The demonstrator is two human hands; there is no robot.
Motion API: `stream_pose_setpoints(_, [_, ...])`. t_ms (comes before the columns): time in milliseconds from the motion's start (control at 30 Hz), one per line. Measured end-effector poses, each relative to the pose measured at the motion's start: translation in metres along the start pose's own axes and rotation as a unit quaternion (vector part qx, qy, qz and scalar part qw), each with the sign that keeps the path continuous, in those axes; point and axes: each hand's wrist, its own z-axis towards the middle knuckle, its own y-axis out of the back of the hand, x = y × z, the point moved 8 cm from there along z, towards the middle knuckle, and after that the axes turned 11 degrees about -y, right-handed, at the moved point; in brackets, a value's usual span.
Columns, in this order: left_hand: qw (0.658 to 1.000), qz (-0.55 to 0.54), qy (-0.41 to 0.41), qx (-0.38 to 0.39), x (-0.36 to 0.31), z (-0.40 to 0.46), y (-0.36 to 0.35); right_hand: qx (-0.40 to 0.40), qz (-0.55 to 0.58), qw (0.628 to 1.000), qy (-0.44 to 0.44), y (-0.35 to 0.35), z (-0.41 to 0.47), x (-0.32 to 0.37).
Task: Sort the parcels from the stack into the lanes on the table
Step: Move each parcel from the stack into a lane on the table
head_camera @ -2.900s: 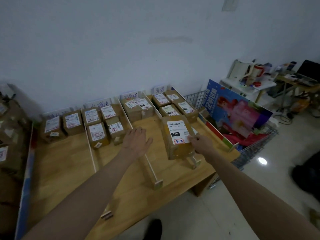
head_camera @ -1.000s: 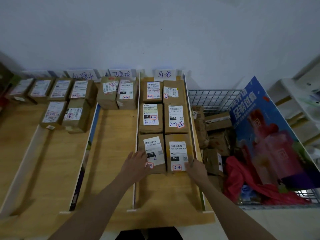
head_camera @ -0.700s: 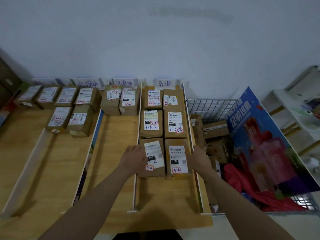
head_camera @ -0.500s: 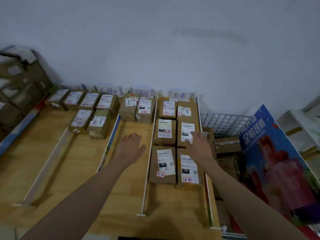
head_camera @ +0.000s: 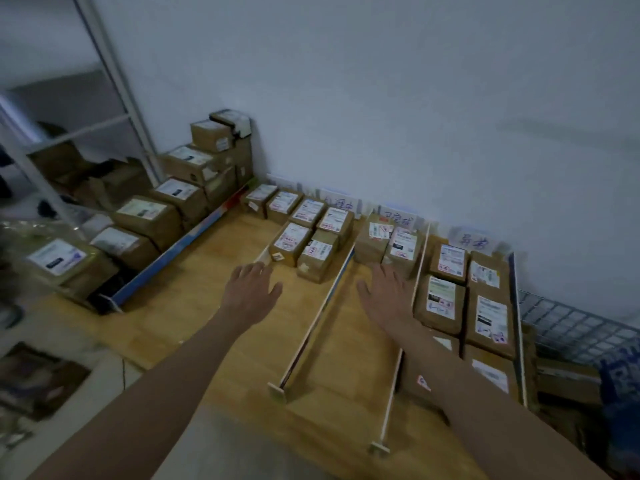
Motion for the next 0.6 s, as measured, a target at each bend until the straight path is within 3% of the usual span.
stream_pose_setpoints(600, [0.995, -0.018, 0.093, -0.012, 0.292, -0.097, 0.007, 0.062, -0.001, 0.996, 0.067, -0.122, -0.038, 0.286])
